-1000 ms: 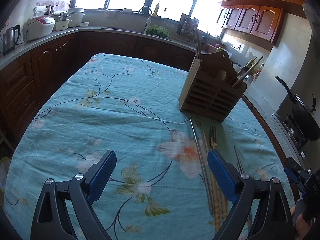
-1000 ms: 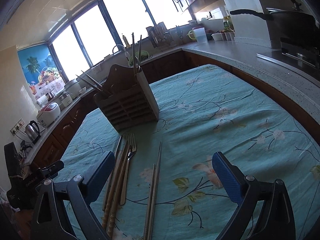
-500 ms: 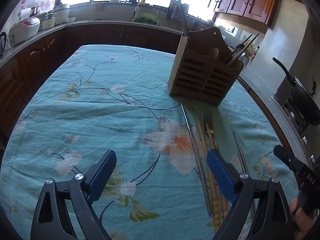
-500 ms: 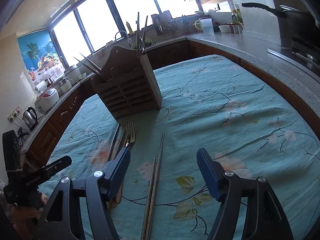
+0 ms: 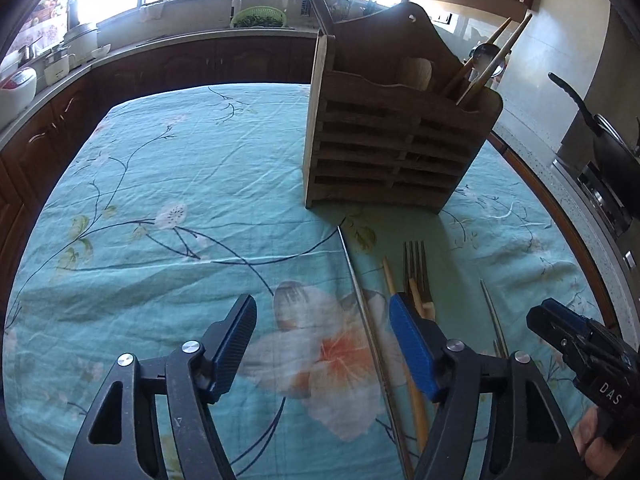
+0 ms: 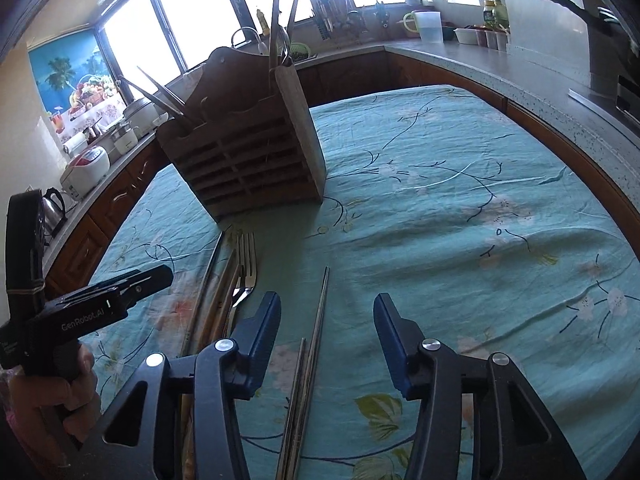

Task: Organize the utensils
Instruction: 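Close the right gripper on a thin metal chopstick while the left grasps another, then lift both metal chopsticks and carry them over the wooden holder, then lower the metal chopsticks into the holder and open both grippers, then move both open grippers back over the remaining utensils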

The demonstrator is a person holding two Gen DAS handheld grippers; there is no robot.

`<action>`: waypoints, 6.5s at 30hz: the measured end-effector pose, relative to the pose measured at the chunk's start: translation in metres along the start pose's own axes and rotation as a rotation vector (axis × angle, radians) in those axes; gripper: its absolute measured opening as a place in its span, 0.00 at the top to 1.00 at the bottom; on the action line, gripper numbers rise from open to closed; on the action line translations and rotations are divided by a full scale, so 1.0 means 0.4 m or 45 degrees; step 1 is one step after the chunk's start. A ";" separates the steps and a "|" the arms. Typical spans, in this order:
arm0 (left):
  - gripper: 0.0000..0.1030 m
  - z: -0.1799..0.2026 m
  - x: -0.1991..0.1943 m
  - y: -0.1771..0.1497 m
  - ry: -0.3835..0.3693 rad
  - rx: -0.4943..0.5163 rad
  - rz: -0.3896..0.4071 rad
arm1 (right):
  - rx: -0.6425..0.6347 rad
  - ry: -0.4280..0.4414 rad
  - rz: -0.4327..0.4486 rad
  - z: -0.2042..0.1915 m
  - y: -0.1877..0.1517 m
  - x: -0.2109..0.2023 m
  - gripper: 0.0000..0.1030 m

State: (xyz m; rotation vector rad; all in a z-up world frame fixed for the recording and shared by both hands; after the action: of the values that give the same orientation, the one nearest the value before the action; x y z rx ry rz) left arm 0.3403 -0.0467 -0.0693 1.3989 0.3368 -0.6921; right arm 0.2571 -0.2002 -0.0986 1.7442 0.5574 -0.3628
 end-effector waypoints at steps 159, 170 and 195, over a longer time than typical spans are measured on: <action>0.79 -0.038 0.028 0.345 -0.142 -0.187 0.519 | 0.146 0.112 0.529 -0.054 0.552 0.027 0.68; 0.22 -0.059 -0.122 0.211 -0.076 -0.228 0.548 | 0.229 0.160 0.650 -0.023 0.503 -0.130 0.07; 0.20 -0.072 -0.345 -0.014 -0.020 -0.205 0.446 | 0.204 0.087 0.532 0.026 0.210 -0.298 0.05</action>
State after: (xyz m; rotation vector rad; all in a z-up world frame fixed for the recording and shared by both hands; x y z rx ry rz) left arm 0.2368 0.0148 0.0044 1.2568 0.1260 -0.3785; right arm 0.2039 -0.2460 0.0296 1.9789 0.2041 -0.0539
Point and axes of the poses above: each gripper's, at about its wrist camera, not at the fingertips, and x roughly the way its jaws point, z to its right, y to its top, the point moved 9 cm from there along x, roughly the way its jaws point, and after that the axes turned 14 degrees about z, right-handed, at the moved point
